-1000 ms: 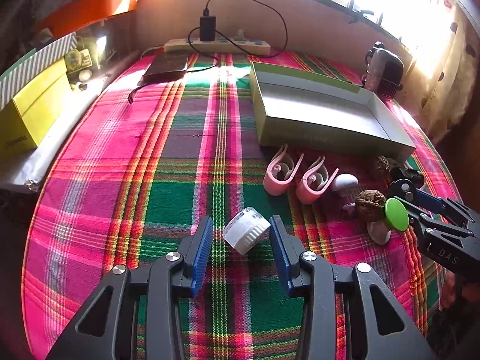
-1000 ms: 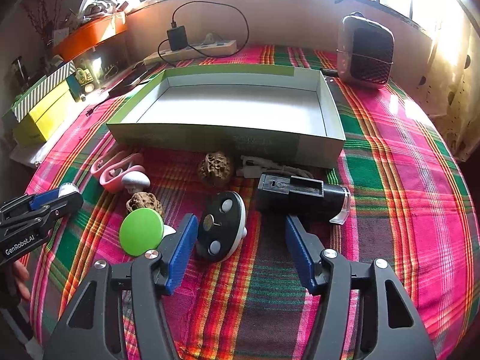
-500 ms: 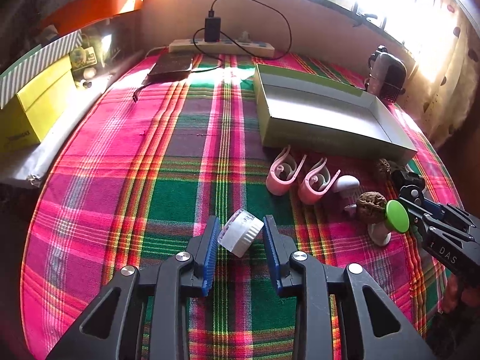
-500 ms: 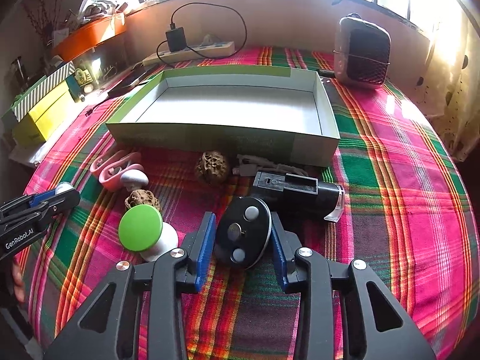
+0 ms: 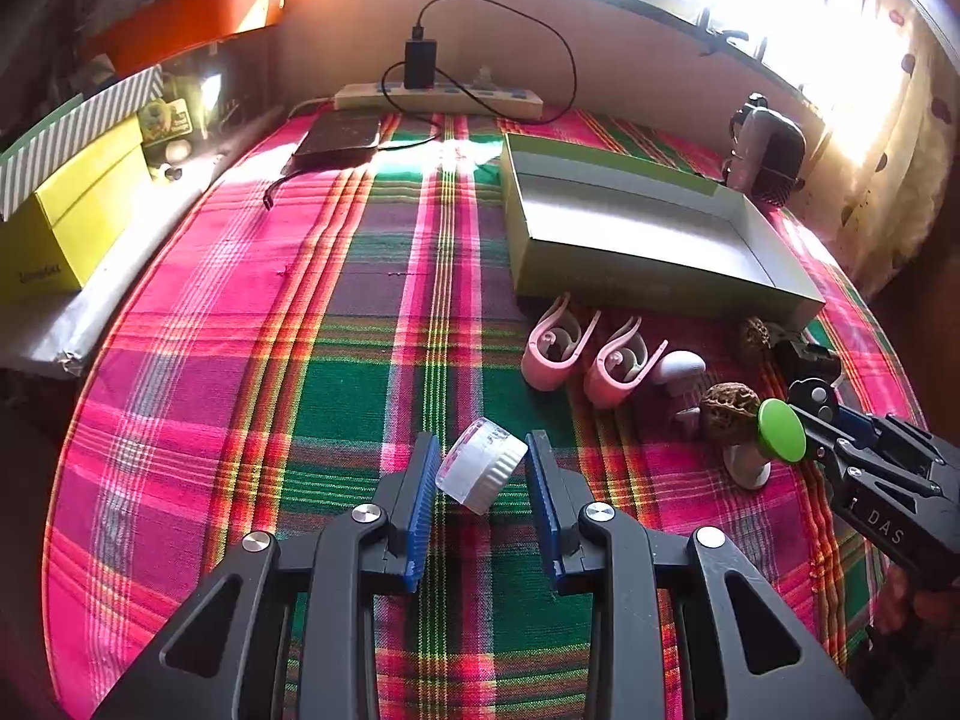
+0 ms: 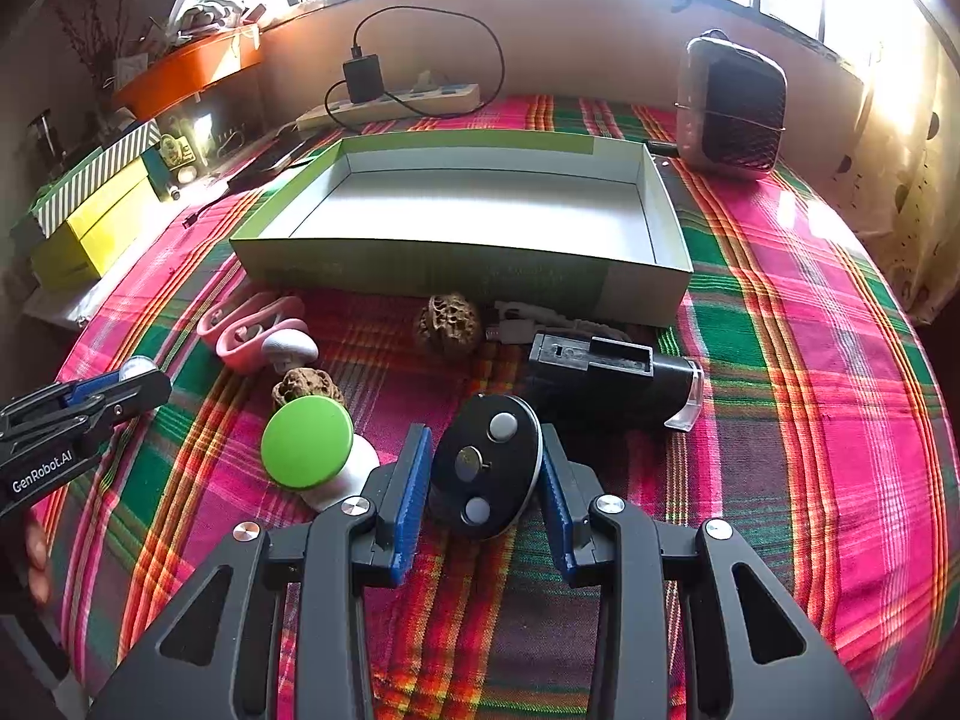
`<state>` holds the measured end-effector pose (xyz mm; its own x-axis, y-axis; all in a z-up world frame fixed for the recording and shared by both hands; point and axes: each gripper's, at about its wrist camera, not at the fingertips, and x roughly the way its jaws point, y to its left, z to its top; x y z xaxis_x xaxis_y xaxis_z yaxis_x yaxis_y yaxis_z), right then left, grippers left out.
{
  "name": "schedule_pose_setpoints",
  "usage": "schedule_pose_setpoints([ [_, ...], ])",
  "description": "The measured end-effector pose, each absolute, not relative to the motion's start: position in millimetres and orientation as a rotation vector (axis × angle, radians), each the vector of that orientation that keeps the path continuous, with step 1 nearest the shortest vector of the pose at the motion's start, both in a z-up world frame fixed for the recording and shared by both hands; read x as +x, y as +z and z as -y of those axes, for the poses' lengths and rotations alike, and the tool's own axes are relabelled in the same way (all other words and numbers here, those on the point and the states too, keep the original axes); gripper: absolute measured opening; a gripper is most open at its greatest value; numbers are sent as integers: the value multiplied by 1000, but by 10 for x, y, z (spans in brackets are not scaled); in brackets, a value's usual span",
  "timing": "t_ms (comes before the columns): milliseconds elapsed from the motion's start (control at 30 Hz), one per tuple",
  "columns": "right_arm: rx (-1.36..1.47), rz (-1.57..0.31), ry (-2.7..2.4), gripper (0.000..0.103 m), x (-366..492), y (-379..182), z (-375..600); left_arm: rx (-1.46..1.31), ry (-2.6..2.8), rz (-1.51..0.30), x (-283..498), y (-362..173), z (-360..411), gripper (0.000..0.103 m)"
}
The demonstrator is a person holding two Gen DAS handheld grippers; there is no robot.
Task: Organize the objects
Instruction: 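Close left tool on white container while right tool closes on black remote, then carry white container with left tool while right tool carries black remote into grey box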
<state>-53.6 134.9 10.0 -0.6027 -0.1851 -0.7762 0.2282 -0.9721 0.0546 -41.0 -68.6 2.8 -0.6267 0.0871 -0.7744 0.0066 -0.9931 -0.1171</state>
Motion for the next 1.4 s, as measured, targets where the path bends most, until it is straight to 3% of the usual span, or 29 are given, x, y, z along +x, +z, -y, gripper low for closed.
schedule_pose_setpoints([
  [600,1190,-42,-2639,36,-574,371,-1400,-1213,2777,97,-559,412,481,27],
  [1400,1175,-43,-2643,36,-1532,616,-1447,-1209,2660,18,-1671,546,47,27],
])
